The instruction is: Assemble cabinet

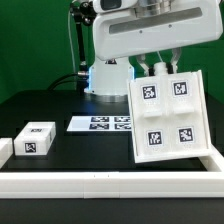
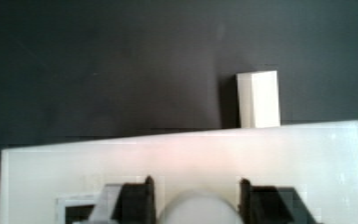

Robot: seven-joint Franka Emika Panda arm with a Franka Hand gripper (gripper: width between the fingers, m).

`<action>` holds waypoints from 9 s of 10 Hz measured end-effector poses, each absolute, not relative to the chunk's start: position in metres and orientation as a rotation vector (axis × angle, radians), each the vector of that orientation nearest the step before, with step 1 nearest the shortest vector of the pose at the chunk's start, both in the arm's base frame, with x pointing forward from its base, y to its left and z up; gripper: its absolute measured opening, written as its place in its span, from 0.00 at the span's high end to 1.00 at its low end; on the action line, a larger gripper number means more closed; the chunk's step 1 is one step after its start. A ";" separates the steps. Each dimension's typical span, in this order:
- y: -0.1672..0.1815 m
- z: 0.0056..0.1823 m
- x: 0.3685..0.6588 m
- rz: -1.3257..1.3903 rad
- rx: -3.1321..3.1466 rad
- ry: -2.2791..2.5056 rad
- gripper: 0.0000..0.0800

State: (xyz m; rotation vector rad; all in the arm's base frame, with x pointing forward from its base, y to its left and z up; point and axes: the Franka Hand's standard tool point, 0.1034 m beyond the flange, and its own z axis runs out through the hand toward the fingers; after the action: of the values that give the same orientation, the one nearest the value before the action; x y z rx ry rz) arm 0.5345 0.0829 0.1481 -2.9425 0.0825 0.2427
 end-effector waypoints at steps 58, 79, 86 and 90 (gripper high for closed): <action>-0.154 0.051 0.471 0.107 -3.110 -0.029 0.19; -0.155 0.016 0.460 0.152 -3.100 -0.189 0.19; -0.149 0.009 0.457 0.173 -3.095 -0.207 0.31; -0.147 0.013 0.458 0.195 -3.086 -0.200 0.31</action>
Offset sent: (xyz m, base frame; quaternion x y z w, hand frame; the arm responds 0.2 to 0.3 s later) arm 0.0229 -0.0097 0.0142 -0.0169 -0.0669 0.0317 0.9971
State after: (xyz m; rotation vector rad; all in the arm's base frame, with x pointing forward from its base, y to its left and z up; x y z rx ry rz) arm 0.4581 -0.1468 0.0126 -3.0864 -0.2003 0.1952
